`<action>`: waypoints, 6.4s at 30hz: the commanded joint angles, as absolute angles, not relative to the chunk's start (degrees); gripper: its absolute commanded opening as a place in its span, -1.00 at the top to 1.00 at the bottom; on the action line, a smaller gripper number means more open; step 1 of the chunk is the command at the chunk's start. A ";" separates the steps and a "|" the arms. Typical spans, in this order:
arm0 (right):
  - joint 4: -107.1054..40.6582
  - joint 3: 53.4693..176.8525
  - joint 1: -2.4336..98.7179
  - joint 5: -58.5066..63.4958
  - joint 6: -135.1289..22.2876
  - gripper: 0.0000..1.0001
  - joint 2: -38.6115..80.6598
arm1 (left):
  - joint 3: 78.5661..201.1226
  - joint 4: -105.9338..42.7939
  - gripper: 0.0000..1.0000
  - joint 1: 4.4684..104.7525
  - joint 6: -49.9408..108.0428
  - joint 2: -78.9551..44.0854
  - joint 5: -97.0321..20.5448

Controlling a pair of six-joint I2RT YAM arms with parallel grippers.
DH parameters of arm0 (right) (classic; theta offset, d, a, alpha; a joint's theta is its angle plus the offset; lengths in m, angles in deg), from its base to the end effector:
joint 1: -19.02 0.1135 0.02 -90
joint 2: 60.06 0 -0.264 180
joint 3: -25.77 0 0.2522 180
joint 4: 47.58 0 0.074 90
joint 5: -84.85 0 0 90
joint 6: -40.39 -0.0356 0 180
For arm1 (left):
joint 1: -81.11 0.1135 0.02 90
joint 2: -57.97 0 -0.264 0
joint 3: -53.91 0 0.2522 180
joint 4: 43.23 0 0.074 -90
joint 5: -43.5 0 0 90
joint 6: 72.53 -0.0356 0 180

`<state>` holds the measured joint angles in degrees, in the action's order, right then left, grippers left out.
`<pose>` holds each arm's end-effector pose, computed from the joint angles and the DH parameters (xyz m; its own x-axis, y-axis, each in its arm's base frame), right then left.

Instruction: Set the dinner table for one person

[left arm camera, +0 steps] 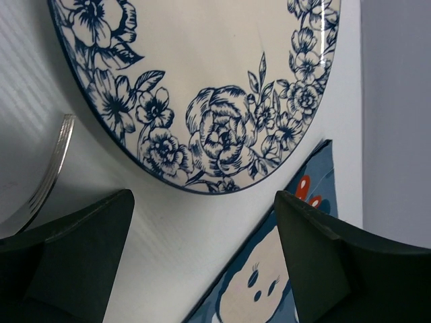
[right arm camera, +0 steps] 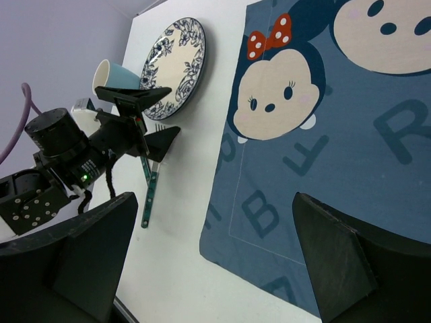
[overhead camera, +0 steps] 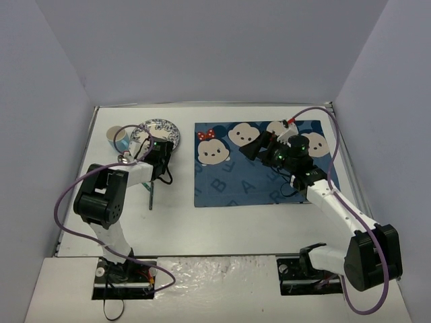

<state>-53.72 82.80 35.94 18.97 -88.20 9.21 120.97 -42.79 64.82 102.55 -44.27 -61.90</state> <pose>0.2626 0.0951 0.2956 -0.4876 0.4467 -0.7501 -0.4481 0.6094 0.6542 0.3580 -0.0948 0.1631 -0.1109 -0.9683 -0.2238 -0.5515 0.2473 -0.7966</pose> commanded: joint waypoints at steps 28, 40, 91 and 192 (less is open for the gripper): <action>-54.39 82.06 30.62 26.05 -85.21 -0.93 5.07 | 121.21 -52.80 0.61 63.89 112.51 -52.85 -69.03; -53.77 81.94 30.44 25.97 -84.50 -0.93 4.62 | 114.06 -60.49 1.00 63.56 103.64 -47.31 -61.62; -52.99 82.96 33.96 25.63 -83.55 -0.93 8.06 | 101.94 -64.88 1.00 74.46 91.29 -29.22 -34.45; -32.34 93.07 30.09 20.72 -73.14 -1.00 -7.45 | 154.86 -66.38 0.32 43.48 93.55 -70.42 -23.81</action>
